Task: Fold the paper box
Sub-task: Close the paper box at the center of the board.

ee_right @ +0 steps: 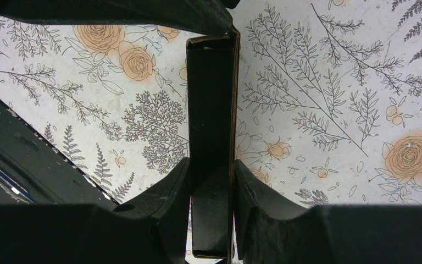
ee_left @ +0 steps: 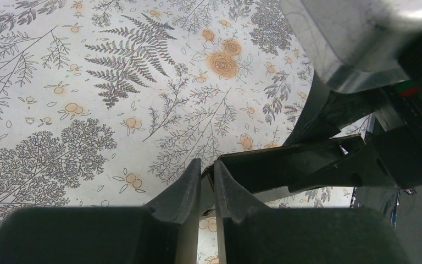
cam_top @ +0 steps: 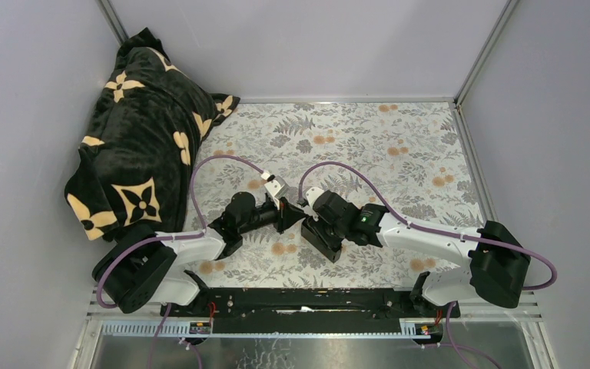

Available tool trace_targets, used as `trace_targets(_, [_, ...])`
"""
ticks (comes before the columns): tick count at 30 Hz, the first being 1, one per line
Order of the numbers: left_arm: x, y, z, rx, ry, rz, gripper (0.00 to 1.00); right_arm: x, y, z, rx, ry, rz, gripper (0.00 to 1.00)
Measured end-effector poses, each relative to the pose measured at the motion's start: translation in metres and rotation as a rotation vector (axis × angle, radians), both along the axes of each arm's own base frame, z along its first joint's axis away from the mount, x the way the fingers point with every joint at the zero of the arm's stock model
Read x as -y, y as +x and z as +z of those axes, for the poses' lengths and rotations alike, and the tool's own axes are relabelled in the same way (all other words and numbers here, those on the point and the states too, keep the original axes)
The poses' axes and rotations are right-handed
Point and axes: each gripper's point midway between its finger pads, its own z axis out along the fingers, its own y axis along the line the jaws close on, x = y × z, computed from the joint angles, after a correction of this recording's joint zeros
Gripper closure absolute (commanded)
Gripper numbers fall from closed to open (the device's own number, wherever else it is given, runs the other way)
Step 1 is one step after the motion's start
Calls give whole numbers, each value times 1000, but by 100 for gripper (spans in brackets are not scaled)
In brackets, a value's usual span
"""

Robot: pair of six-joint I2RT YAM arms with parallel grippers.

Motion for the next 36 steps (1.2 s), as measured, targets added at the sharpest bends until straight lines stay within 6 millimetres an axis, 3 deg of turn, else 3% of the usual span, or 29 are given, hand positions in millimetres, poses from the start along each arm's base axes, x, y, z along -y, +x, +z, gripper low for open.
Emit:
trace_targets(10, [1,-1,0,-1,-1,-4,77,0,-1,0,0,0,2,86])
trace_targets(23, [4,-6,0,-7,-4,-16,86,0,-1,0,-1,-3,2,86])
trace_targets(36, [9,-13,1,-6,-3,-27,83,0,-2,0,-2,-3,5,86])
